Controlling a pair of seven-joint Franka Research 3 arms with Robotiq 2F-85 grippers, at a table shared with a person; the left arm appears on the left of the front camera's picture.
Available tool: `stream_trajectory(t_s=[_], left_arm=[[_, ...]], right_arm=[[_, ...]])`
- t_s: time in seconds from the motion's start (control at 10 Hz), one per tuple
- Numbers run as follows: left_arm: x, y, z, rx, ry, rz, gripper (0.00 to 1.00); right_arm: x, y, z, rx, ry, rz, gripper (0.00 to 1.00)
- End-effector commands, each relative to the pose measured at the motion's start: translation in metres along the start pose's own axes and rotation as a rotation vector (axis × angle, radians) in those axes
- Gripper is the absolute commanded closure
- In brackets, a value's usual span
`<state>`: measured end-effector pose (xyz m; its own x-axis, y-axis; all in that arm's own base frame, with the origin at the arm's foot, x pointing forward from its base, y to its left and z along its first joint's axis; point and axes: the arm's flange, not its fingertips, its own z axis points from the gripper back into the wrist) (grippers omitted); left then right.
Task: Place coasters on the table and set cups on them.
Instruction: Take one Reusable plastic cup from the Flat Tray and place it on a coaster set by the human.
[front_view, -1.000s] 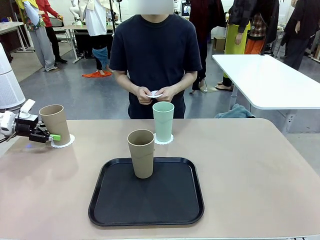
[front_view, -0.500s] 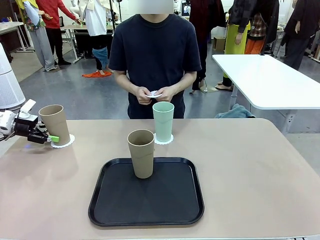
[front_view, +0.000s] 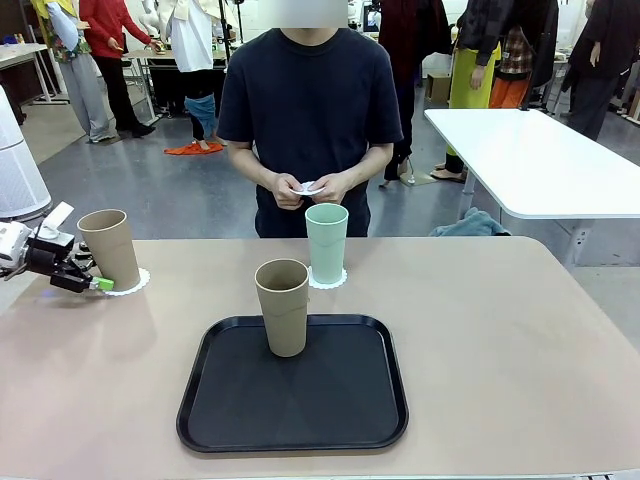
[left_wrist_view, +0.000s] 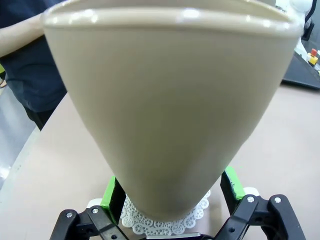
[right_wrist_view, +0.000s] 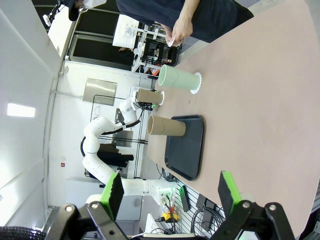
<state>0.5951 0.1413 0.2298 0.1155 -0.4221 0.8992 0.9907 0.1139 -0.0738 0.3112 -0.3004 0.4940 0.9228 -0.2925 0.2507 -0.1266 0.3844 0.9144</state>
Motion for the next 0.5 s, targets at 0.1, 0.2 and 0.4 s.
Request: stream_trajectory(t_s=[0.1, 0.2, 0.4], left_arm=[[0.009, -0.002, 0.002, -0.003, 0.087, 0.009, 0.00], [0.012, -0.002, 0.007, 0.003, 0.116, 0.003, 0.00], [0.028, -0.004, 0.033, 0.053, 0.257, -0.033, 0.00]], right_arm=[[0.000, 0.000, -0.001, 0.009, -0.002, 0.002, 0.00], [0.000, 0.000, -0.001, 0.009, -0.002, 0.002, 0.00], [0.000, 0.000, -0.001, 0.009, -0.002, 0.002, 0.00]])
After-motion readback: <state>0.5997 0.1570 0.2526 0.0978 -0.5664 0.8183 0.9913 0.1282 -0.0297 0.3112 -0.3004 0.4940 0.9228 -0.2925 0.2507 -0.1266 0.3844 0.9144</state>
